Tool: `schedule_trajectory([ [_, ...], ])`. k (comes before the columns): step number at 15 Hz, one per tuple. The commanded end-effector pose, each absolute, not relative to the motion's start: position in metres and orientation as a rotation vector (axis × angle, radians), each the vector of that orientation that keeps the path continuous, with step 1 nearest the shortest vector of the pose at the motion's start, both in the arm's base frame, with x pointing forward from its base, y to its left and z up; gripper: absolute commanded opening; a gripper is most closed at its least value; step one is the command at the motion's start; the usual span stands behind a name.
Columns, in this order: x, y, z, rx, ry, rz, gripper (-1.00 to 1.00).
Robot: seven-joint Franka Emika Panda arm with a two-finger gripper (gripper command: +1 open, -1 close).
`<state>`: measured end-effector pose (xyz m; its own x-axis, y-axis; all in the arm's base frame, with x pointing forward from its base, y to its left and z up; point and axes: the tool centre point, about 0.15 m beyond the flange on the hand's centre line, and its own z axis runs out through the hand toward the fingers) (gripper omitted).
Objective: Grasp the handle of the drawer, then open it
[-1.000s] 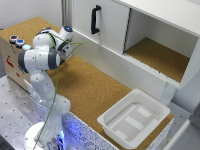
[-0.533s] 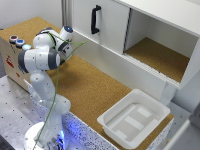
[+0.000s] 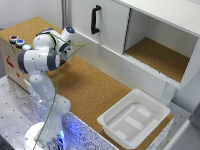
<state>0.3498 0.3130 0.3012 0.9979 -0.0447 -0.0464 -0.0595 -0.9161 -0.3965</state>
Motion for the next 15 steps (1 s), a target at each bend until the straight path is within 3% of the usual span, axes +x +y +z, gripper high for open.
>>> schedule_trajectory([
  [1,0.344,0.256,0.264,-2.712,0.122,0.028,-1.0],
  [15,0.366,0.146,0.264,-2.742,0.195,-0.022,-1.0],
])
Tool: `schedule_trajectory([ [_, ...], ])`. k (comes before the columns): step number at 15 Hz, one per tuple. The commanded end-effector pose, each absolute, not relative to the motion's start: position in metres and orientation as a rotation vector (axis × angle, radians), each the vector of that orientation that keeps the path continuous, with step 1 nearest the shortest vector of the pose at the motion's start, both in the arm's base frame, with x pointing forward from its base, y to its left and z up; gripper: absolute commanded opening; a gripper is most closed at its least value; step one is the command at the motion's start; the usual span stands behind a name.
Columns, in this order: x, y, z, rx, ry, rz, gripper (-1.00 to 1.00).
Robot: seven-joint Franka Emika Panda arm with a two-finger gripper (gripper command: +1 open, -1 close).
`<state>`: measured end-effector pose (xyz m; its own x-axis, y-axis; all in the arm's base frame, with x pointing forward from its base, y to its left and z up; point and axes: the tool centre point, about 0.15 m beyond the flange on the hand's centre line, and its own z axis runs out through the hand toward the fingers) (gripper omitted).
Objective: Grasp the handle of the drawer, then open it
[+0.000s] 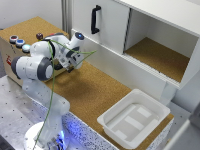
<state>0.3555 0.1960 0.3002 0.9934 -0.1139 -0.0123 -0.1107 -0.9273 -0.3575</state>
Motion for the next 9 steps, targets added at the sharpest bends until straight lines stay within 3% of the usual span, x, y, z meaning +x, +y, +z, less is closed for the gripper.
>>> schedule_trajectory([
  [1,0.367,0.141,0.263,-2.745,0.205,-0.022,-1.0],
  [9,0.361,0.116,0.27,-2.764,0.25,-0.022,-1.0],
])
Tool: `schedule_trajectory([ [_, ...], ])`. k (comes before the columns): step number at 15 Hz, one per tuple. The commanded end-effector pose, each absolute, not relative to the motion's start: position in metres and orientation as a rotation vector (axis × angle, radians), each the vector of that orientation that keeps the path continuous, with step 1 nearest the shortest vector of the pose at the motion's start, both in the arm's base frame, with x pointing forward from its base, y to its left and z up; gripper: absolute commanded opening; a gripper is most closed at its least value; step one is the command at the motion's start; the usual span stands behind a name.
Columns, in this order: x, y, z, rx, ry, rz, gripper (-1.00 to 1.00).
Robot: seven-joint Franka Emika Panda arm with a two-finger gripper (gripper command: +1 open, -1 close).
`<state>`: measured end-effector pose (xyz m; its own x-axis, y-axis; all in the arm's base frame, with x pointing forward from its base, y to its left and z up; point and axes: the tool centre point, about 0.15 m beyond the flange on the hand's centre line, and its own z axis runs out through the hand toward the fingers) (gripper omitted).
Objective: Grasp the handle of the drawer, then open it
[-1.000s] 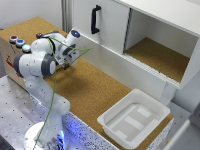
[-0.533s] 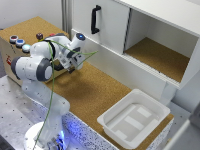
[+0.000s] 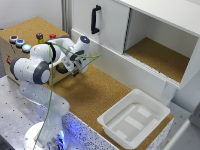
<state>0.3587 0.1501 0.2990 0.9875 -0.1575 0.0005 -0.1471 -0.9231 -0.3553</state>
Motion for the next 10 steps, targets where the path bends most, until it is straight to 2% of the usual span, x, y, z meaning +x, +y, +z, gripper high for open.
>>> schedule_trajectory([
  [1,0.359,0.119,0.276,-2.775,0.225,-0.02,1.0],
  [10,0.341,0.129,0.322,-2.83,0.112,-0.108,1.0],
])
